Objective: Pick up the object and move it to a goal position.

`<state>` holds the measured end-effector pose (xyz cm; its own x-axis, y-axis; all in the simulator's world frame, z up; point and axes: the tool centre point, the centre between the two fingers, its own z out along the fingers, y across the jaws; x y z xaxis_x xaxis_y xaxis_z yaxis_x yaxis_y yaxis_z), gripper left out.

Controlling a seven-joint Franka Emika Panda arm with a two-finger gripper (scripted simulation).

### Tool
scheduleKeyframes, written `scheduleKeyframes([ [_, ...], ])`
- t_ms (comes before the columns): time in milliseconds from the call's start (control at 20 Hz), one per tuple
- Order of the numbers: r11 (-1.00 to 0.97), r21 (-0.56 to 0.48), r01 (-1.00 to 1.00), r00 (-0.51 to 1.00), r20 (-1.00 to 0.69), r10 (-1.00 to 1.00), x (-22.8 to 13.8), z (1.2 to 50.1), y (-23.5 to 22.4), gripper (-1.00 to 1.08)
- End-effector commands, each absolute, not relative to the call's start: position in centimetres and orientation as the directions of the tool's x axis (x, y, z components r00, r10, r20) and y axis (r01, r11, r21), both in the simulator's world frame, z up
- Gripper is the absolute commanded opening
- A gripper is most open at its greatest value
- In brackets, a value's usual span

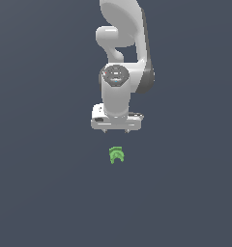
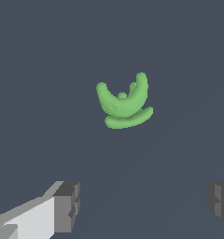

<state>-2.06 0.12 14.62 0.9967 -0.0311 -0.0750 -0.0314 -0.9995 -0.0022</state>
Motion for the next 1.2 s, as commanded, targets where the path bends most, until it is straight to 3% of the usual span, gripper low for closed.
scheduleKeyframes([
  [0, -1.0, -0.002, -0.018, 0.997, -0.071, -0.018, -1.7, 14.3, 0.1, 1.0],
  [700, -0.985, -0.001, 0.173, 0.985, -0.011, 0.173, 3.2, 9.9, 0.2, 1.0],
  [1150, -0.979, 0.0, 0.203, 0.979, -0.002, 0.203, 3.9, 9.0, 0.2, 1.0],
])
